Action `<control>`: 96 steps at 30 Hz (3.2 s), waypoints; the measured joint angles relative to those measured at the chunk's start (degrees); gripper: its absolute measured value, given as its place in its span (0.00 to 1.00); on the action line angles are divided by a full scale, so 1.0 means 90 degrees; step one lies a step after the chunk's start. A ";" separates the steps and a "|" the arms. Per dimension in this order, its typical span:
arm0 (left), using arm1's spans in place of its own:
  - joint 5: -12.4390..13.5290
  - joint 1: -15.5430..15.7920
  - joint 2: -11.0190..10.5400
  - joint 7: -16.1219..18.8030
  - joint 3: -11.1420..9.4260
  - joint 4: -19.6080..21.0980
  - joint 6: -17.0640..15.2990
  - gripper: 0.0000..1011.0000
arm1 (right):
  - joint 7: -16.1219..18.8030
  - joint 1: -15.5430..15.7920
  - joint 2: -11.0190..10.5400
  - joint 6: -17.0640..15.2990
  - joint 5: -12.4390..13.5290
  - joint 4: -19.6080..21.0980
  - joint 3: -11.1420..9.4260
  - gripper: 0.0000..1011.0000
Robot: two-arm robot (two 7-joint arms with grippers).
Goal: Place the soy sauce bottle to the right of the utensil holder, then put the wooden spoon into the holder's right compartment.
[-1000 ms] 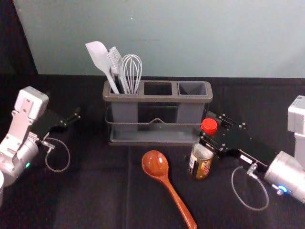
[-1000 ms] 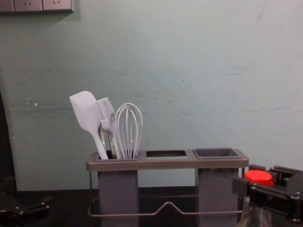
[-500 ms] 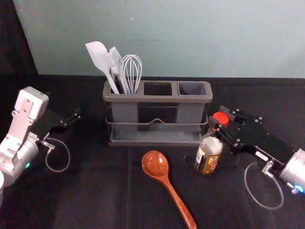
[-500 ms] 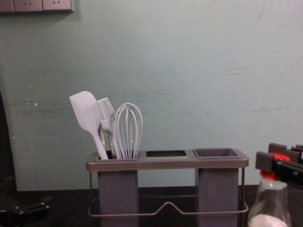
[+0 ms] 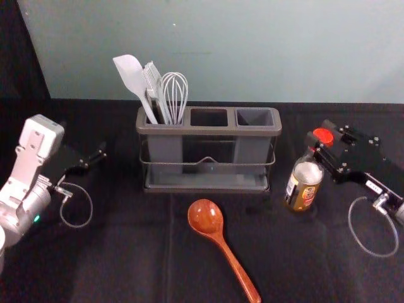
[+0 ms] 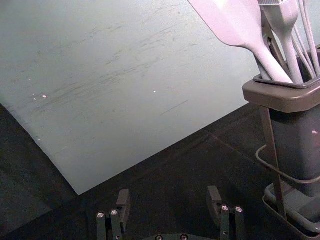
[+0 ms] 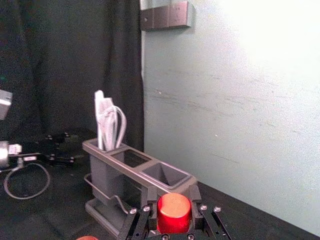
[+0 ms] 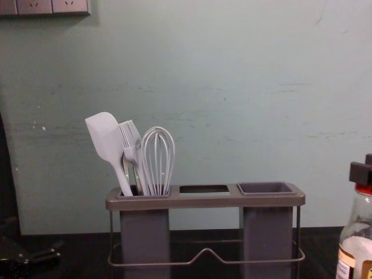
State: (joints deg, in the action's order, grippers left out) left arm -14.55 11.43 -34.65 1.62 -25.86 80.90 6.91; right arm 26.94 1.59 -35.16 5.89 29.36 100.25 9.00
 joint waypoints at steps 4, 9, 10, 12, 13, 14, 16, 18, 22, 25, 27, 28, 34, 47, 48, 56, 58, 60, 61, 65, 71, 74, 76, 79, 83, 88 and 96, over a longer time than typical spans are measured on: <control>-0.0001 0.0000 0.0000 0.0000 0.0000 0.0000 0.0000 0.99 | -0.0013 -0.0089 0.0029 -0.0044 -0.0012 -0.0157 -0.0022 0.38; 0.0000 0.0000 0.0000 0.0000 0.0000 0.0000 0.0000 0.99 | -0.0008 -0.0186 0.0057 -0.0079 -0.0020 -0.0317 -0.0051 0.38; 0.0000 0.0000 0.0000 0.0000 0.0000 0.0000 0.0000 0.99 | -0.0003 -0.0204 0.0061 -0.0082 -0.0021 -0.0344 -0.0052 0.38; -0.0001 0.0000 0.0000 0.0000 0.0000 0.0000 0.0000 0.99 | 0.0020 -0.0249 0.0076 -0.0085 -0.0015 -0.0409 -0.0053 0.38; 0.0000 0.0000 0.0000 0.0000 0.0000 0.0000 0.0000 0.99 | 0.0046 -0.0296 0.0091 -0.0084 -0.0011 -0.0478 -0.0053 0.38; 0.0000 0.0000 0.0000 0.0000 0.0000 0.0000 0.0000 0.99 | 0.0061 -0.0319 0.0098 -0.0083 -0.0011 -0.0505 -0.0052 0.38; 0.0000 0.0000 0.0000 0.0000 0.0000 0.0000 0.0000 0.99 | 0.0089 -0.0395 0.0121 -0.0072 -0.0011 -0.0600 -0.0038 0.38; 0.0000 0.0000 0.0000 0.0000 0.0000 0.0000 0.0000 0.99 | 0.0112 -0.0450 0.0138 -0.0059 -0.0016 -0.0663 -0.0023 0.38; 0.0000 0.0000 0.0000 0.0000 0.0000 0.0000 0.0000 0.99 | 0.0165 -0.0638 0.0195 -0.0011 -0.0031 -0.0846 0.0027 0.38; 0.0000 0.0000 0.0000 0.0000 0.0000 0.0000 0.0000 0.99 | 0.0179 -0.0740 0.0223 -0.0002 -0.0052 -0.0942 0.0058 0.38; 0.0000 0.0000 0.0000 0.0000 0.0000 0.0000 0.0000 0.99 | 0.0213 -0.0858 0.0254 -0.0003 -0.0071 -0.1042 0.0100 0.38; 0.0000 0.0000 0.0000 0.0000 0.0000 0.0000 0.0000 0.99 | 0.0219 -0.0934 0.0275 -0.0005 -0.0085 -0.1119 0.0132 0.38; 0.0000 0.0000 0.0000 0.0000 0.0000 0.0000 0.0000 0.99 | 0.0263 -0.1243 0.0358 -0.0031 -0.0180 -0.1411 0.0282 0.38; -0.0001 0.0000 0.0000 0.0000 0.0000 0.0000 0.0000 0.99 | 0.0285 -0.1791 0.0557 -0.0097 -0.0375 -0.1877 0.0550 0.38; 0.0000 0.0000 0.0000 0.0000 0.0000 0.0000 0.0000 0.99 | 0.0285 -0.1791 0.0557 -0.0097 -0.0375 -0.1877 0.0550 0.38; 0.0000 0.0000 0.0000 0.0000 0.0000 0.0000 0.0000 0.99 | 0.0359 -0.1997 0.0699 0.0010 -0.0387 -0.2188 0.0638 0.38; -0.0001 0.0000 0.0000 0.0000 -0.0001 0.0000 0.0000 0.99 | 0.0365 -0.2020 0.0717 0.0030 -0.0388 -0.2227 0.0649 0.38; 0.0000 0.0000 0.0000 0.0000 0.0000 0.0000 0.0000 0.99 | 0.0374 -0.2056 0.0747 0.0043 -0.0389 -0.2291 0.0667 0.38; 0.0000 0.0000 0.0000 0.0000 0.0000 0.0000 0.0000 0.99 | 0.0382 -0.2078 0.0762 0.0049 -0.0393 -0.2332 0.0681 0.38; -0.0001 0.0000 0.0000 0.0000 0.0000 0.0000 0.0000 0.99 | 0.0403 -0.2130 0.0796 0.0055 -0.0418 -0.2414 0.0724 0.38; 0.0000 0.0000 0.0000 0.0000 0.0000 0.0000 0.0000 0.99 | 0.0411 -0.2223 0.0853 0.0072 -0.0469 -0.2532 0.0789 0.38; 0.0000 0.0000 0.0000 0.0000 0.0000 0.0000 0.0000 0.99 | 0.0414 -0.2265 0.0881 0.0073 -0.0483 -0.2589 0.0812 0.38; 0.0000 -0.0001 0.0000 0.0000 0.0000 0.0000 0.0000 0.99 | 0.0414 -0.2278 0.0893 0.0076 -0.0490 -0.2611 0.0819 0.38; 0.0000 0.0000 0.0000 0.0000 0.0000 0.0000 0.0000 0.99 | 0.0416 -0.2308 0.0922 0.0081 -0.0496 -0.2656 0.0834 0.38; -0.0001 0.0000 0.0000 0.0000 0.0000 0.0000 0.0000 0.99 | 0.0430 -0.2338 0.0946 0.0090 -0.0495 -0.2702 0.0847 0.38; 0.0000 0.0000 0.0000 0.0000 0.0000 0.0000 0.0000 0.99 | 0.0469 -0.2375 0.0973 0.0119 -0.0476 -0.2750 0.0859 0.38; 0.0000 0.0000 0.0000 0.0000 0.0000 0.0000 0.0000 0.99 | 0.0456 -0.2342 0.0944 0.0117 -0.0471 -0.2641 0.0829 0.58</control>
State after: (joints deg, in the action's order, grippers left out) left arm -14.55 11.43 -34.64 1.62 -25.86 80.90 6.91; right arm 31.05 -19.49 -26.67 6.94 25.13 76.47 16.46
